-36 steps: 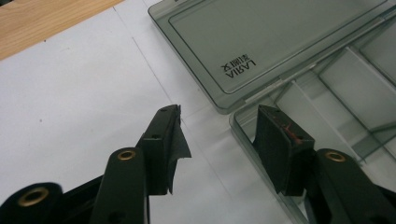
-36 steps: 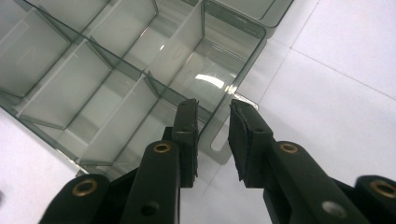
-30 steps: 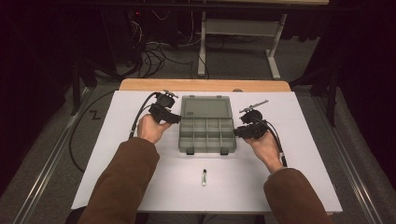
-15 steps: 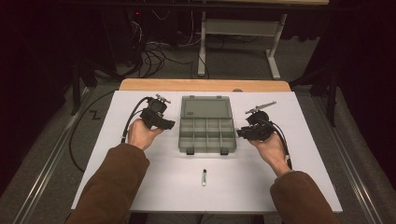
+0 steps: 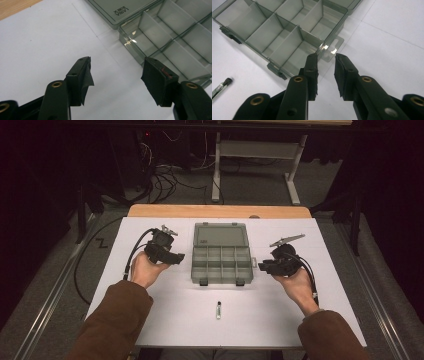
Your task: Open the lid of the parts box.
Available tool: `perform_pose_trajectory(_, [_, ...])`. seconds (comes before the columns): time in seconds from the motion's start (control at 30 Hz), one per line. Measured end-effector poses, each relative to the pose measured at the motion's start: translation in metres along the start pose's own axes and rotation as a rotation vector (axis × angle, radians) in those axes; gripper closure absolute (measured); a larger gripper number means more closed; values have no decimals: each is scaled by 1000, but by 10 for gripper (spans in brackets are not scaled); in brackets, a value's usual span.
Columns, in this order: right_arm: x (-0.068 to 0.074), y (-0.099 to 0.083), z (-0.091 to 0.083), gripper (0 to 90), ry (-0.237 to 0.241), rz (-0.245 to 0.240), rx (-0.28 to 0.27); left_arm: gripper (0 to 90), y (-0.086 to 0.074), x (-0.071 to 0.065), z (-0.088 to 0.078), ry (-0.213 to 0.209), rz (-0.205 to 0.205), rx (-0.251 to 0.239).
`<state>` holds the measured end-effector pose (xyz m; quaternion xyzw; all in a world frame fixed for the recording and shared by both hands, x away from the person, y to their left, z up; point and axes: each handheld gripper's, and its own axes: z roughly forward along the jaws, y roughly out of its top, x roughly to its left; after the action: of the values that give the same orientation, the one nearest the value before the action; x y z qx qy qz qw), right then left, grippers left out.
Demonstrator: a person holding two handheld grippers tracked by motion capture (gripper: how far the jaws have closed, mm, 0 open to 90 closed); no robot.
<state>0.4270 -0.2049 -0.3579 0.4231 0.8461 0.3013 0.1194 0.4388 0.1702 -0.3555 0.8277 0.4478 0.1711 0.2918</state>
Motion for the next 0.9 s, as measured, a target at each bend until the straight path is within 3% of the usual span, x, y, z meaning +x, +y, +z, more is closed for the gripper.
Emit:
perform_pose_trajectory(0.1, [-1, -5, -3, 700, 2, 6, -14, 402, -3, -2, -2, -14, -17, -33])
perform_pose_trajectory(0.9, [-8, -36, -15, 621, -8, 29, -71, 388, -32, -12, -12, -23, 6, -37])
